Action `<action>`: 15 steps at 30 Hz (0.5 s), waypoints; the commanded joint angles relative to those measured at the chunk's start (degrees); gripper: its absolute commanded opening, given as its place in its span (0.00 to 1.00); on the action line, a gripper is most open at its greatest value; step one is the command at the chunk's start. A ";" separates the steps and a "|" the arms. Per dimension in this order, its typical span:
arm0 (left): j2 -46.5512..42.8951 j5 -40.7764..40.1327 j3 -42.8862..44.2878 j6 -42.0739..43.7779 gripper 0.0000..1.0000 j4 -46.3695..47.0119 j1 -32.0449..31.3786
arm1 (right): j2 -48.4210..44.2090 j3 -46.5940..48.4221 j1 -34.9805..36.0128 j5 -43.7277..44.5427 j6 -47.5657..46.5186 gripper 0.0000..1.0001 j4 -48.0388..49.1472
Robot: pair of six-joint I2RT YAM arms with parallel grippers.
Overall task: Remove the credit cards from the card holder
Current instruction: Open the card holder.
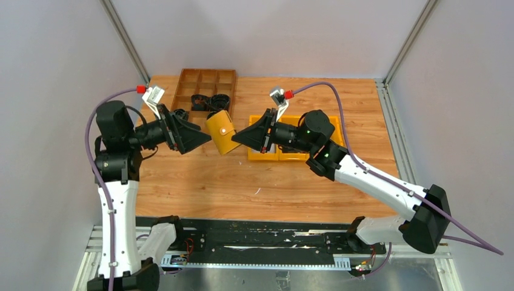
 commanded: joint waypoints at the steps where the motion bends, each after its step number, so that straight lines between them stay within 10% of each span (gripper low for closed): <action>1: -5.72 6.10 -9.56 -25.41 1.00 27.90 0.41 | -0.93 1.47 -0.19 0.53 0.82 0.00 5.16; 9: -3.83 4.24 -4.45 -13.70 1.00 11.87 0.41 | -0.44 1.80 -0.10 0.14 3.81 0.00 10.40; 15: -5.63 2.35 -8.39 -19.31 1.00 17.32 0.39 | 0.12 1.68 -0.02 -0.24 6.67 0.00 14.00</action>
